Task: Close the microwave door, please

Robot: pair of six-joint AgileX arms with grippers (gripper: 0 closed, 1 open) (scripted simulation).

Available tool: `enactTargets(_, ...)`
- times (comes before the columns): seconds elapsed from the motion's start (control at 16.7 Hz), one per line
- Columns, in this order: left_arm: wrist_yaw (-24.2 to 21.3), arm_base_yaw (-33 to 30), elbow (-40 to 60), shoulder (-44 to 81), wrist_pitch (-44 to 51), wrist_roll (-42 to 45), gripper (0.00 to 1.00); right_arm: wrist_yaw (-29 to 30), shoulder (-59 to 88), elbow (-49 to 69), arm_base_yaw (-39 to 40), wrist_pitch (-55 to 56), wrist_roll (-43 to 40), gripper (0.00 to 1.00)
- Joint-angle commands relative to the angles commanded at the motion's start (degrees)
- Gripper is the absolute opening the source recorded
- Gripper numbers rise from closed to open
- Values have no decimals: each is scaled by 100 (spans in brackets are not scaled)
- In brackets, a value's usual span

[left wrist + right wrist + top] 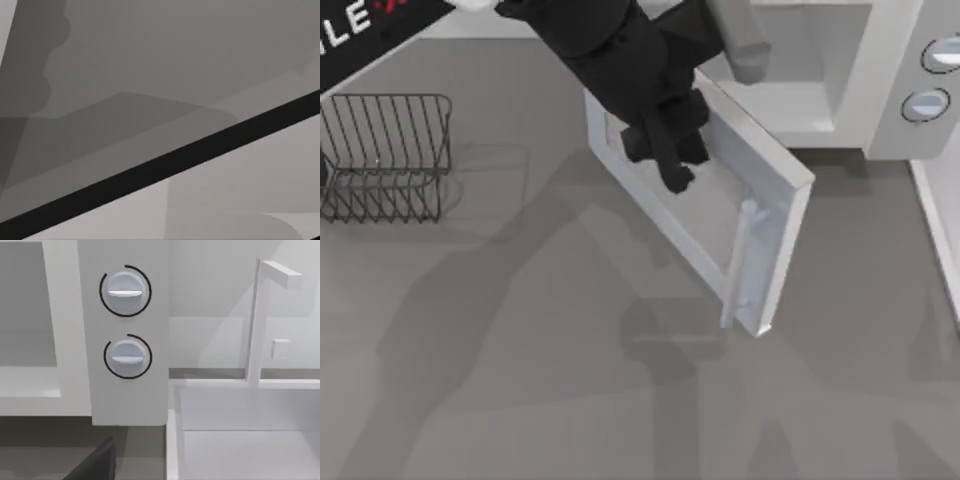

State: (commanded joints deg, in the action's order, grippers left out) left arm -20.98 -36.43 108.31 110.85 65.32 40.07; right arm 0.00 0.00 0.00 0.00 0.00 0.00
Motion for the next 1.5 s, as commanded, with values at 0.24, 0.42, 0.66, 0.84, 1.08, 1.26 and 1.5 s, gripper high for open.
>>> enactTargets(0.24, 44, -90, 153, 88, -22, -91, 0, 0, 0, 0, 0, 0, 0, 100)
enactTargets(0.42, 36, -72, 127, 73, -14, -90, 0, 0, 0, 0, 0, 0, 0, 100)
enactTargets(0.66, 50, -207, 148, 253, 126, -222, 0, 0, 0, 0, 0, 0, 0, 100)
enactTargets(0.84, 73, -305, 316, 360, 142, -314, 0, 0, 0, 0, 0, 0, 0, 100)
enactTargets(1.08, 125, -294, 524, 349, 12, -308, 0, 0, 0, 0, 0, 0, 0, 100)
enactTargets(1.26, 115, -293, 505, 345, 30, -308, 0, 0, 0, 0, 0, 0, 0, 100)
enactTargets(1.5, 65, -463, 540, 580, 240, -418, 0, 0, 0, 0, 0, 0, 0, 100)
